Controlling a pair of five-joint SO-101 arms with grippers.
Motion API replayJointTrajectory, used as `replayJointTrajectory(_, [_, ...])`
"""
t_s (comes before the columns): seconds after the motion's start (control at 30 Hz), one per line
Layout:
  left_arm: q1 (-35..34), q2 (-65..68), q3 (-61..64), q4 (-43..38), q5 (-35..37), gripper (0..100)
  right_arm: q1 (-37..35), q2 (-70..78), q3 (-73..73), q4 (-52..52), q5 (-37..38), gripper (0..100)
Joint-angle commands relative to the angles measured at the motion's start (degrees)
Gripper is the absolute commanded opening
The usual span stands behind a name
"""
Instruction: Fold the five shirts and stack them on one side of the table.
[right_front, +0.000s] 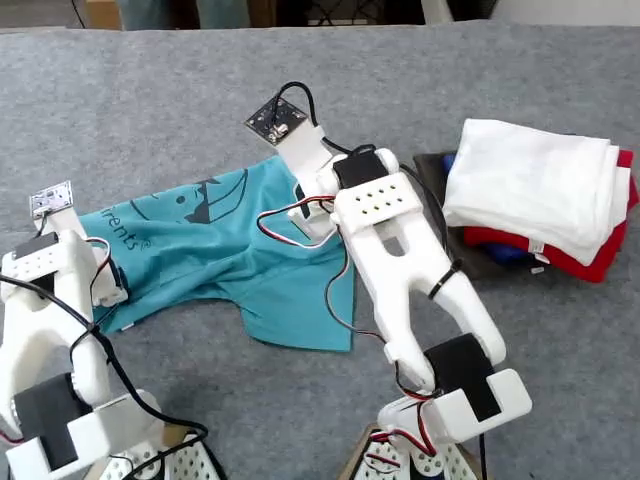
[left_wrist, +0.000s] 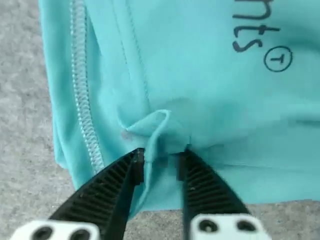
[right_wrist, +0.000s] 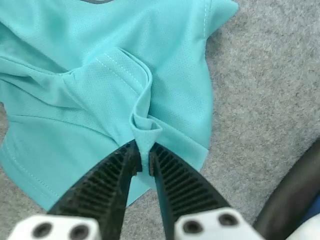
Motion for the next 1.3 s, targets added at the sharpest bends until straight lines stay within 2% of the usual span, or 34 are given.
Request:
replayJointTrajectory(0.0, [-0.13,-2.81,-2.15,2.46,-0.35,5,-0.35,-2.24,0.04,-0.79,0.35,1.4])
replayJointTrajectory(0.13, [-0.04,-5.98,-5.41,6.86,-0.35,12,-0.35,-2.24,0.04,-0.79,0.35,1.4])
replayJointTrajectory(0.27, [0.04,-7.12,-6.29,7.47,-0.35,16,-0.35,-2.24,0.04,-0.79,0.35,1.4])
replayJointTrajectory(0.63, [0.04,-7.12,-5.93,7.47,-0.44,17,-0.35,-2.24,0.04,-0.79,0.18,1.4])
replayJointTrajectory(0.7, [0.04,-7.38,-5.85,7.38,-0.44,13,-0.35,-2.24,0.04,-0.79,0.18,1.4])
replayJointTrajectory(0.77, [0.04,-7.21,-5.93,7.21,-0.44,3,-0.35,-2.24,0.04,-0.79,0.18,1.4])
replayJointTrajectory(0.8, [0.04,-7.12,-5.85,6.51,-0.35,2,-0.35,-2.24,0.04,-0.79,0.18,1.4])
replayJointTrajectory(0.9, [0.13,-7.03,-3.74,3.69,-0.26,7,-0.35,-2.24,0.04,-0.79,0.35,1.4])
replayJointTrajectory(1.27, [0.13,-7.30,-2.33,2.46,-0.35,3,-0.35,-2.42,0.04,-0.79,0.09,1.4])
